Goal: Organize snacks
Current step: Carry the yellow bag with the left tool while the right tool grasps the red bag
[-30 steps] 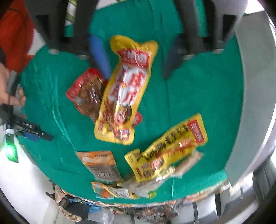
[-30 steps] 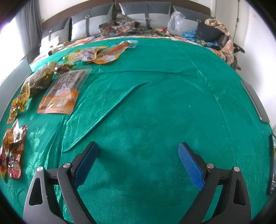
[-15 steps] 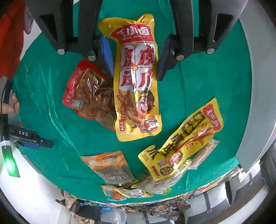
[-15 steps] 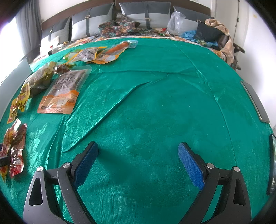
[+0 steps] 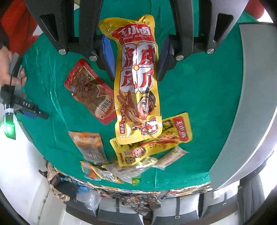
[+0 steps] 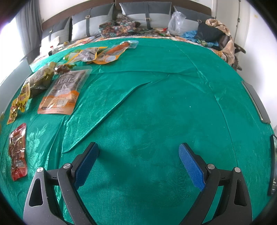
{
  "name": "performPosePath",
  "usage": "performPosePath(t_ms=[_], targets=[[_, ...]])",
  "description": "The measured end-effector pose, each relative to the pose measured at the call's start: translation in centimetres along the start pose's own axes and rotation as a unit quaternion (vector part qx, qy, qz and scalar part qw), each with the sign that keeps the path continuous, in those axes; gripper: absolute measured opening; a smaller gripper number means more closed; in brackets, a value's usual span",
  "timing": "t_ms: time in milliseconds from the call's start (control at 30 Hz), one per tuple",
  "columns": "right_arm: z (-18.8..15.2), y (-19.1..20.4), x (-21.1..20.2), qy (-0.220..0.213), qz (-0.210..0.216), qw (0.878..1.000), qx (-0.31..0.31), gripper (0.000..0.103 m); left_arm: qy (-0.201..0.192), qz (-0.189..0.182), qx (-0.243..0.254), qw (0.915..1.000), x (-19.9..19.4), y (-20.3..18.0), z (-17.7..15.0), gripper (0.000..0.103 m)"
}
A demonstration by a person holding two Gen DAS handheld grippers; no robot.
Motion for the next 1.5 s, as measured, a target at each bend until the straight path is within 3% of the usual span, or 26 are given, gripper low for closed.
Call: performPosePath(t_ms=[767,1500], targets=[[0.0,0.0,0.0,0.000,0.000,1.000,0.000,0.096,-0.033,0.005,-0.055,0.9979,-2.5,2.4,-0.5,0.045],[0.0,0.1,0.0,0.000,-0.001,1.000,0.000,0.096,-0.031,0.006,-0.052,0.9982,-2.5,1.7,-0.1,0.045]])
Point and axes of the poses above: each gripper's, at about its wrist camera, not at the fingertips, and x roughly the way its jaws point, y to its left, z to its top, the point moved 7 cm from there along x, roughly the way its jaws point, and after that the axes turned 10 degrees about -y, right-handed, at the moved point
